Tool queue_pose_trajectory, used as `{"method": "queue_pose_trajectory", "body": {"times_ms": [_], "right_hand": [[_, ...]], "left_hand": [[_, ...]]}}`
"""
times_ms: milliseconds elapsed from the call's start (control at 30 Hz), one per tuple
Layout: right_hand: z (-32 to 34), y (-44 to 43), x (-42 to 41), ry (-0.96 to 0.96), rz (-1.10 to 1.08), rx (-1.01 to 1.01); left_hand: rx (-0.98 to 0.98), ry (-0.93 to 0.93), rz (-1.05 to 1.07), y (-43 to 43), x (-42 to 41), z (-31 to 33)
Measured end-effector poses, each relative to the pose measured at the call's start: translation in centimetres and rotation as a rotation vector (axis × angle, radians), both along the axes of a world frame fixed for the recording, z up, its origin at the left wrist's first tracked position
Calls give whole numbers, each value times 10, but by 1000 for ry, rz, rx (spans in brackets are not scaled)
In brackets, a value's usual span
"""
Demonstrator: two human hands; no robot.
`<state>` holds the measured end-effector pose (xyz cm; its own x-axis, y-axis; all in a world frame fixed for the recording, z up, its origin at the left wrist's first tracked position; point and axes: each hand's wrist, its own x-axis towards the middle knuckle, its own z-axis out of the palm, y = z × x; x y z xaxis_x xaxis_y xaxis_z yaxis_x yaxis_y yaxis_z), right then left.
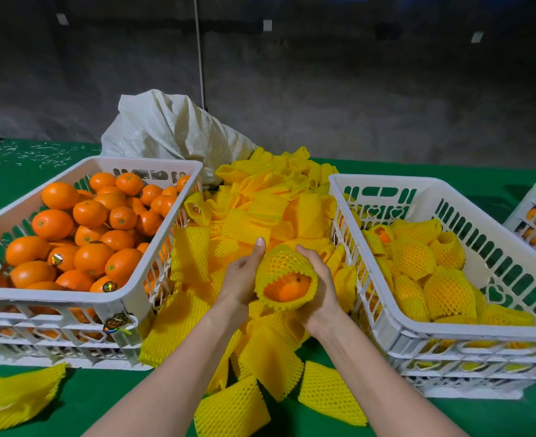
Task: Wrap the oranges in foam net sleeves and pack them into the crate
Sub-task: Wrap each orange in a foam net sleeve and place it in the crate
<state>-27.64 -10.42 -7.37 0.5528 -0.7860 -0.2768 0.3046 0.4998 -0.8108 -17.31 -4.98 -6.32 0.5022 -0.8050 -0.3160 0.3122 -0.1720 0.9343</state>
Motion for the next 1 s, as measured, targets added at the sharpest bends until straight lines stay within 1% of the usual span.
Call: {"method": "queue_pose_trajectory", "body": {"times_ms": [67, 100, 133, 200, 300, 367, 433, 500, 633, 767, 833, 900, 1000], "right_hand": [[3, -4, -2, 52, -30, -112], [3, -6, -3, 113, -44, -191], [2, -7, -4, 175, -60, -288], [3, -8, -7, 231, -87, -449], [1, -6, -10, 232, -138, -628], [0, -5, -11, 294, -197, -786], [1, -7, -12, 346, -222, -877], [3, -10, -14, 369, -212, -884], [7, -12, -15, 331, -129, -842], [4, -4, -18, 356, -155, -885], [3, 2, -18, 336, -85, -932], [6, 6, -18, 313, 13, -972], [15, 1, -23, 321, 35, -1031]], "left_hand": [[54, 235, -187, 6, 3, -1], [71, 355, -249, 7, 4, 0], [74, 436, -289, 8, 3, 1], [47, 444, -330, 5, 1, -1], [8, 378, -329, 3, -2, -5], [8, 316, -341, 1, -1, -7], [9, 287, -358, 1, -1, -6], [-2, 289, -393, -1, 0, -3], [-31, 301, -442, -1, 1, 4], [-144, 385, -331, -6, -1, 5], [-197, 401, -292, -11, -1, 7], [-199, 371, -258, -17, -3, 10], [-218, 437, -207, -26, -13, 18]]}}
